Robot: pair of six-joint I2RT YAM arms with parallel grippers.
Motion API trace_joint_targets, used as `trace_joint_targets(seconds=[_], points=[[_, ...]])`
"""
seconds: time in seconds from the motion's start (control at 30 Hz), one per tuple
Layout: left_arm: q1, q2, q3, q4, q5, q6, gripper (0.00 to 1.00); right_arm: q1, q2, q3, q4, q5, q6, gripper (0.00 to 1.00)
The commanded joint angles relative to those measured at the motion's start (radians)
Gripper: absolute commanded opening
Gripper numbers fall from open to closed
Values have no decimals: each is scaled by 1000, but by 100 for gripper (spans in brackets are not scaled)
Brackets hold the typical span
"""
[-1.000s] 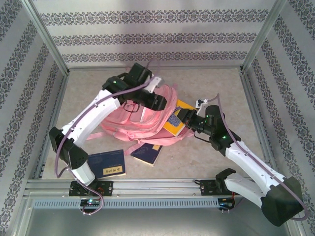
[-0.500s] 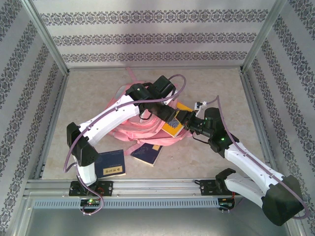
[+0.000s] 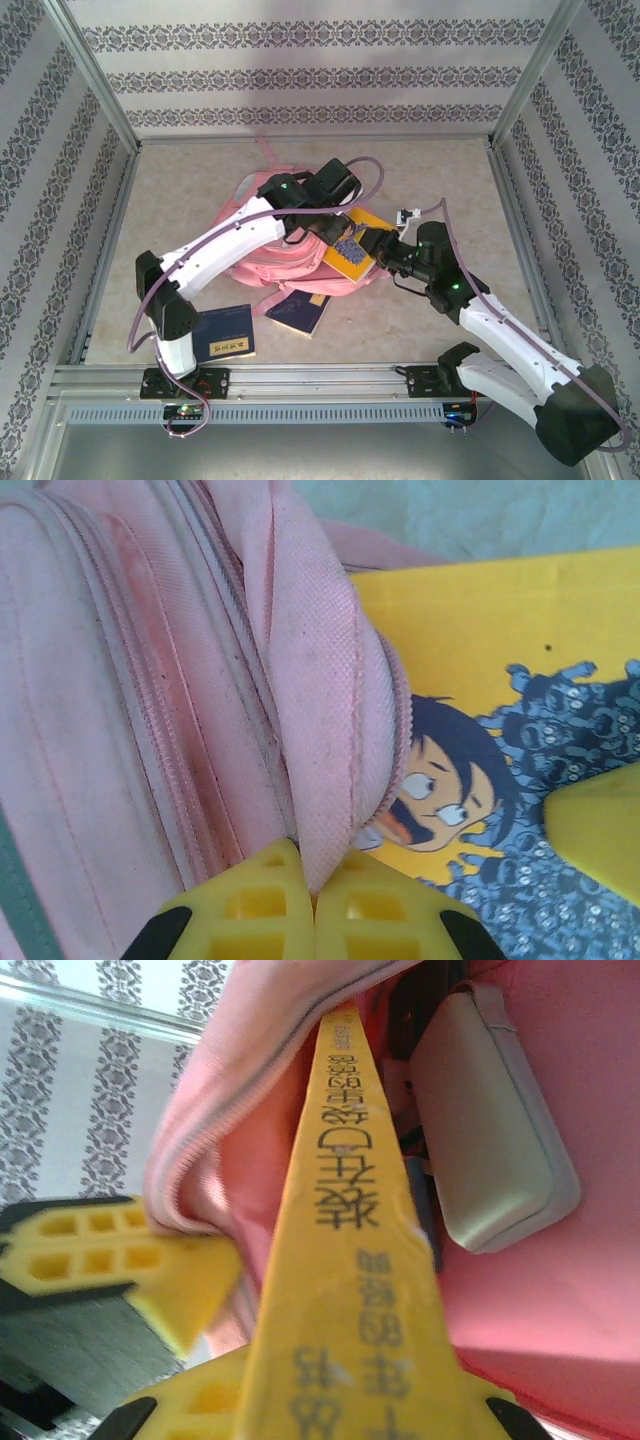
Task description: Pack books, pencil case, and school supplies into a backpack
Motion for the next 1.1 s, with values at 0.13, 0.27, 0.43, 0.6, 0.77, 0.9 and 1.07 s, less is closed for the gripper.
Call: trace_joint_targets(seconds=[0.13, 0.27, 0.43, 0.6, 0.77, 0.9, 1.07], points=[[64, -197, 20, -15, -63, 57, 0, 31, 22, 1, -35, 58, -149, 0], [70, -244, 9, -12, -85, 74, 0, 47, 72, 13, -64, 83, -174, 0], [79, -299, -27, 3, -111, 82, 0, 71, 65, 40, -109, 128, -161, 0], [91, -327, -64, 17, -102, 82, 0, 73, 33, 51, -17, 73, -51, 0], [100, -345, -85, 46, -65, 74, 0, 105, 47, 110, 57, 85, 72, 0], [117, -355, -84, 57, -40, 67, 0, 124, 110, 154, 116, 113, 162, 0], [140, -365, -85, 74, -3, 50, 0, 153, 239, 181, 221, 187, 275, 0]])
